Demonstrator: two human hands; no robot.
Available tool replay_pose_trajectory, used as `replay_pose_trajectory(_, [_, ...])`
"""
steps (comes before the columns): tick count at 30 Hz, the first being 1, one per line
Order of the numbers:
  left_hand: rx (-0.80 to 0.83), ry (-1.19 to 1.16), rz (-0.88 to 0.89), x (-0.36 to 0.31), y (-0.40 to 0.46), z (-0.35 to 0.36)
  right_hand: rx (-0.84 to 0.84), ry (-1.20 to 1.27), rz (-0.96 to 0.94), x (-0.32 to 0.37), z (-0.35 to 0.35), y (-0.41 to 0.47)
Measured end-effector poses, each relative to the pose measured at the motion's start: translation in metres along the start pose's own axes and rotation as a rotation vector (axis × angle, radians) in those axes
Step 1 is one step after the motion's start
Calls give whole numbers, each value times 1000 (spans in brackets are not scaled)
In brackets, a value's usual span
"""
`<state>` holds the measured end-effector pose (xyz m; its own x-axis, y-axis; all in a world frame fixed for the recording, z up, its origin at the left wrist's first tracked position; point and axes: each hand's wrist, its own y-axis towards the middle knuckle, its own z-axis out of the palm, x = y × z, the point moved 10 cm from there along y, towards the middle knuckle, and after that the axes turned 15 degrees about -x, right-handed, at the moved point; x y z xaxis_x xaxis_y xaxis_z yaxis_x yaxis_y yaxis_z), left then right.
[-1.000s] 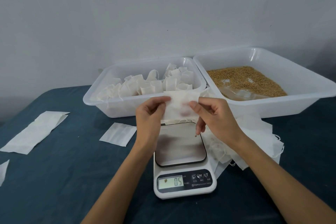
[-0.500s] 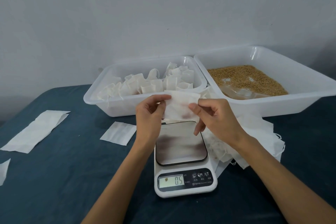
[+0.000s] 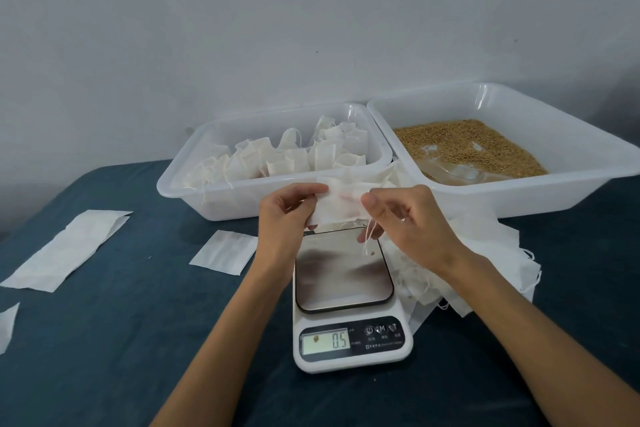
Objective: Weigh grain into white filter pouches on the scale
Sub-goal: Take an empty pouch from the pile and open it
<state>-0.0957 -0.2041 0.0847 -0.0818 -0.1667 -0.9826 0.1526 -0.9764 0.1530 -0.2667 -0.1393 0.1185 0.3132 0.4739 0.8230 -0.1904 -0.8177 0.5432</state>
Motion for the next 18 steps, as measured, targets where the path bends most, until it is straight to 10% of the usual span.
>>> replay_pose_trajectory(18, [-119,21,191,-29,-1,-16,-3,48,155,-19,-6,5])
